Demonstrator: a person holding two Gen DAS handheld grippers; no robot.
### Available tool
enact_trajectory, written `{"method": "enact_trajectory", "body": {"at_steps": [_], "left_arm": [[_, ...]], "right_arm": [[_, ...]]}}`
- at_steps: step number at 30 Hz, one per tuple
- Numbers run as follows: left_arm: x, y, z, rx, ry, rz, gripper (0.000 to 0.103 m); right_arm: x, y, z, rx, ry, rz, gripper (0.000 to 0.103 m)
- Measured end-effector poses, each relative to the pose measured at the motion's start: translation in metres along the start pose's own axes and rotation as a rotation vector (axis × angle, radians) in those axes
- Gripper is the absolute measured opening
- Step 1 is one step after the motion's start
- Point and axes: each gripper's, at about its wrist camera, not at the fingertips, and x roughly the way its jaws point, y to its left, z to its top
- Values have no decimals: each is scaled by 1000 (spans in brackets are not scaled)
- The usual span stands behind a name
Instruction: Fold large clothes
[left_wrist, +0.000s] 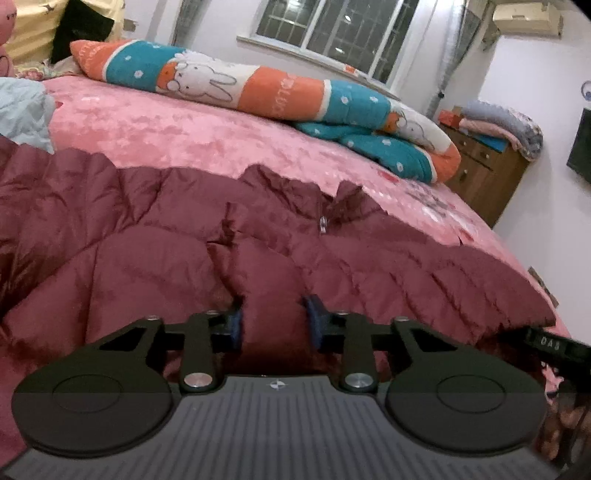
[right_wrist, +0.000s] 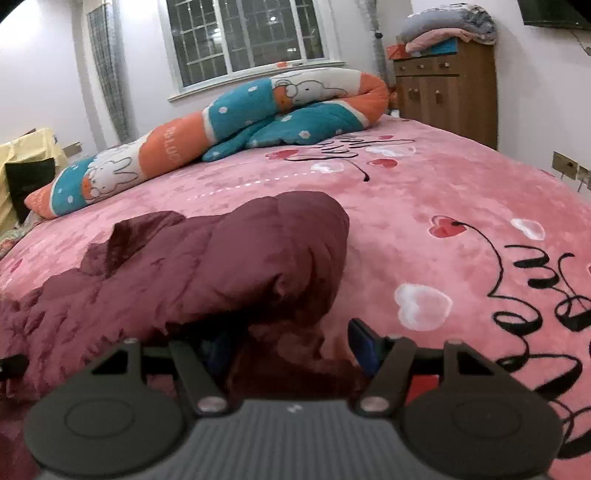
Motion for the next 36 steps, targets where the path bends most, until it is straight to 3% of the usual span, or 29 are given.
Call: {"method": "enact_trajectory", "body": {"at_steps": [3, 5, 7, 8, 11, 18, 22, 27, 31, 36], "left_arm": [[2, 3, 3, -26, -23, 15, 17], [3, 4, 5, -32, -35, 24, 13], [0, 6, 8, -39, -58, 46, 11], [-3, 8, 9, -48, -70, 57, 9], [-8, 16, 15, -79, -98, 85, 8], [-13, 31, 25, -121, -132, 133, 9], [-2, 37, 21, -106, -82, 167, 9], [7, 38, 16, -91, -27, 198, 12], [2, 36, 15, -81, -29, 204, 14], [-8, 37, 11, -83, -46, 212, 20]], "right_arm": [[2, -7, 0, 38, -15, 5, 49], [3, -12, 0, 55, -17, 14, 34], [0, -13, 0, 49, -33, 11, 25], [-1, -14, 1, 43, -42, -1, 15], [-5, -18, 3, 35, -67, -10, 6], [-11, -14, 4, -51, -80, -17, 6], [-6, -3, -2, -160, -54, -42, 6], [5, -6, -9, -170, 7, -41, 6], [2, -8, -10, -154, 17, -42, 13], [-11, -9, -10, -129, 20, -59, 32]]}}
